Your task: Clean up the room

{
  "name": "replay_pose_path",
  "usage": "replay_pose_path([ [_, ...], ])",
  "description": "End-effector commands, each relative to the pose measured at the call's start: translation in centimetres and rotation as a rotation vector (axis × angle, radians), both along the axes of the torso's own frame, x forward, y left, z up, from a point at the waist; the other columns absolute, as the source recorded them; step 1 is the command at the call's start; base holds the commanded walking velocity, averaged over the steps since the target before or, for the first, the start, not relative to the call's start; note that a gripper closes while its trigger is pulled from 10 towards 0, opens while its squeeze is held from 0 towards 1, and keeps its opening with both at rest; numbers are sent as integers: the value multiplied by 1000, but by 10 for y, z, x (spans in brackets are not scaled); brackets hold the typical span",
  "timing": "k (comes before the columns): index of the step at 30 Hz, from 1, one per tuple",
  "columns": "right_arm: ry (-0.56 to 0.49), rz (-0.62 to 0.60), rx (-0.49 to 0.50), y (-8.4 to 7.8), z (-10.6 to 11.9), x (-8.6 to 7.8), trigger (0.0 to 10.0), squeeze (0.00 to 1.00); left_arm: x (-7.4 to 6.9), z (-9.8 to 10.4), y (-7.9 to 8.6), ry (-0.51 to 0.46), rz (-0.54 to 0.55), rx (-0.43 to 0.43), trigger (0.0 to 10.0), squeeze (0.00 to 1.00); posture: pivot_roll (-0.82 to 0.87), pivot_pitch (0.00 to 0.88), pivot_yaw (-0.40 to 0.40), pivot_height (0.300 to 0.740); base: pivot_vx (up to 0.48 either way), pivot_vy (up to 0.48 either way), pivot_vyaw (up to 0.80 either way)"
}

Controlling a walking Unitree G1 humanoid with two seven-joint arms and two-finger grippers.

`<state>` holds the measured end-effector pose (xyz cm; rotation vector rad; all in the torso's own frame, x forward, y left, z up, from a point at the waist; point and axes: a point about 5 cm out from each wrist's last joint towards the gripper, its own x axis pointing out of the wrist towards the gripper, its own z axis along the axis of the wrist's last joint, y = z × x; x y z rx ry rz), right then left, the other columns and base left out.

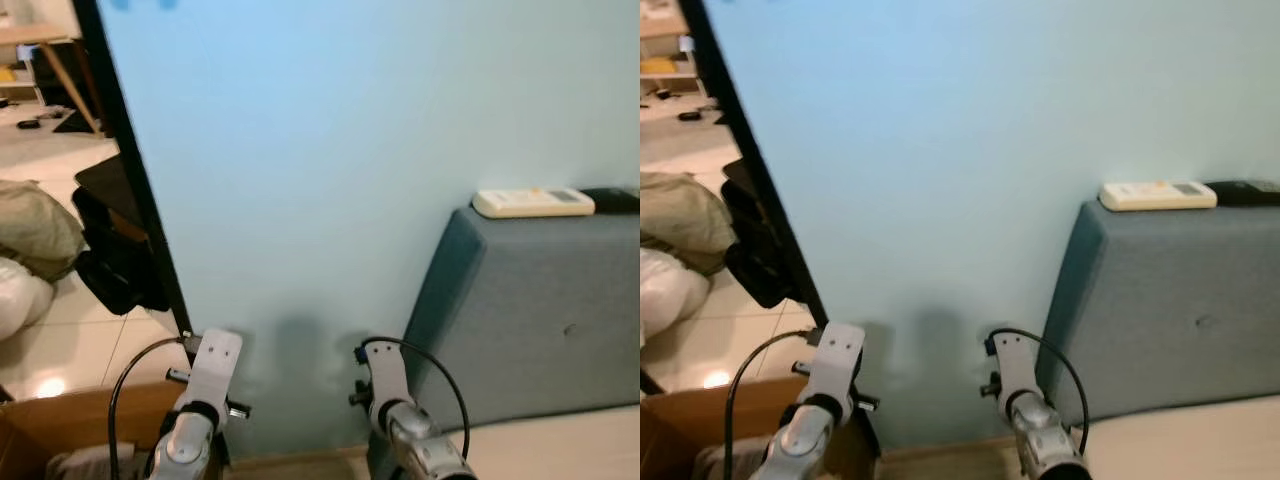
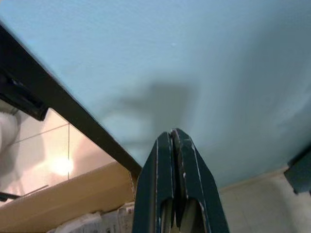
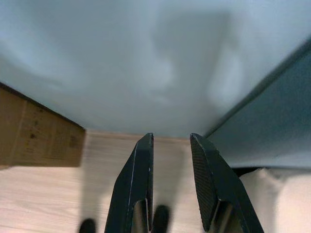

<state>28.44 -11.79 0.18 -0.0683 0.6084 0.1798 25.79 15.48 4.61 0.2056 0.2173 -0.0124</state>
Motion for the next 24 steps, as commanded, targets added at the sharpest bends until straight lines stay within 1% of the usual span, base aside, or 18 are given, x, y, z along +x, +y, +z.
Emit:
replay_pose_path([
  [1, -24, -35, 10, -6, 3, 2, 10000, 0, 0, -4, 6, 30, 42, -32, 10000, 0, 31, 60, 26, 740, 0, 0, -800],
  [6, -50, -44, -6, -9, 6, 4, 10000, 0, 2, -3, 9, 25, 63, -39, 10000, 0, 26, 61, 25, 740, 0, 0, -800],
  [13, -67, -64, -33, -17, 8, 5, 10000, 0, 3, -2, 7, 10, 79, -59, 10000, 0, 14, 67, 16, 740, 0, 0, -800],
  [24, -60, -41, -50, -18, 8, 5, 10000, 0, 3, -3, 5, 6, 93, -61, 10000, 0, 8, 63, -16, 740, 0, 0, -800],
])
